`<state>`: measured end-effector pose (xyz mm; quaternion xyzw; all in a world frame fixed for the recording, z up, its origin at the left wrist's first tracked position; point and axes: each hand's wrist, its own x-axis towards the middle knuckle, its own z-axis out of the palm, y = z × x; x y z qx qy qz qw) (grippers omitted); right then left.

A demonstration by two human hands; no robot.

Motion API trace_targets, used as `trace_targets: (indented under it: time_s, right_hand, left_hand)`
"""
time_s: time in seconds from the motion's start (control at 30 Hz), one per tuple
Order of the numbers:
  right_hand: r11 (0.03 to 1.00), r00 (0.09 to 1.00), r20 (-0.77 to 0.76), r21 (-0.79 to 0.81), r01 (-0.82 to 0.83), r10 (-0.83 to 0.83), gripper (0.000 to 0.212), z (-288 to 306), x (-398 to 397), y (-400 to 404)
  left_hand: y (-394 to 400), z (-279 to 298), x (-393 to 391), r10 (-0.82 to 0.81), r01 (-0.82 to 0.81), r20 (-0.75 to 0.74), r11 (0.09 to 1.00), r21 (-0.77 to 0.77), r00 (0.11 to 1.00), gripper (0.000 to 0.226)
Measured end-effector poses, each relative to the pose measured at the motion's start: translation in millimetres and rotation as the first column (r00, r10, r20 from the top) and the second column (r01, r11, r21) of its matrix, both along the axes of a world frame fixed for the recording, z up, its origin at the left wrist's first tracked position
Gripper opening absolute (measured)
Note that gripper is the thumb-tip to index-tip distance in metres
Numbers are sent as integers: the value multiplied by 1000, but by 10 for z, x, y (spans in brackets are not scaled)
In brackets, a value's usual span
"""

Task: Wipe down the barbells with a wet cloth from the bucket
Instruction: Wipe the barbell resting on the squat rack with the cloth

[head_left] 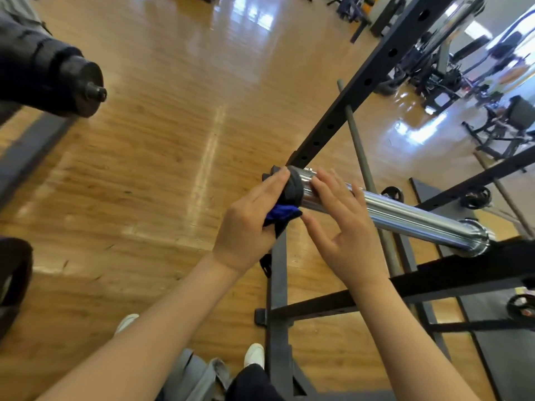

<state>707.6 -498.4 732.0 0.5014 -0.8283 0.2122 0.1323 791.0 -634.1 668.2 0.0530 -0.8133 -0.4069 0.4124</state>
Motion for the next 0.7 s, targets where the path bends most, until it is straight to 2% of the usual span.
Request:
trace_targets:
  time_s: [0.07,0.13,0.23,0.37,0.43,0.5,0.57,0.6,0.67,0.7]
  right_hand:
    - [999,1000,5,-33,-1,2,50,8,-2,-2]
    - [998,1000,10,-62,-11,11,48,-15,-27,1]
    - [992,1000,7,-122,-13,14,46,-88,-25,-9]
    - [988,999,-28,-150,-20,16,45,-155,-9,-8]
    - [976,999,-11,-216,33,-36,42,-164,-37,11]
    - [903,972,161,-369,219,-170,41,-136,-60,62]
    - [806,913,331,-456,377,-240,41,-105,-101,146]
    - [792,904,344,-464,398,-253,41,-93,-114,199]
    - [803,925,295,-475,361,-241,39,-71,-106,288]
    - [812,938,269,-482,328,-218,39,-71,-93,312]
  left_hand:
    - [-158,35,-19,36,-40,36,995,93,999,53]
    - [-257,94,-82,-12,8,66,998,61,998,56]
    - [-50,149,-66,-91,80,117,992,94,989,58]
    - [138,111,137,-84,61,103,976,210,991,58]
    - [74,206,166,17,-70,136,914,399,991,55]
    - [30,379,123,136,-205,171,840,502,976,53]
    - [67,545,56,181,-204,96,903,379,979,49]
    - [119,585,19,144,-155,62,954,258,988,48]
    - [255,527,-64,83,-77,72,993,-88,994,52]
    - [302,460,-111,108,-84,78,961,-262,991,52]
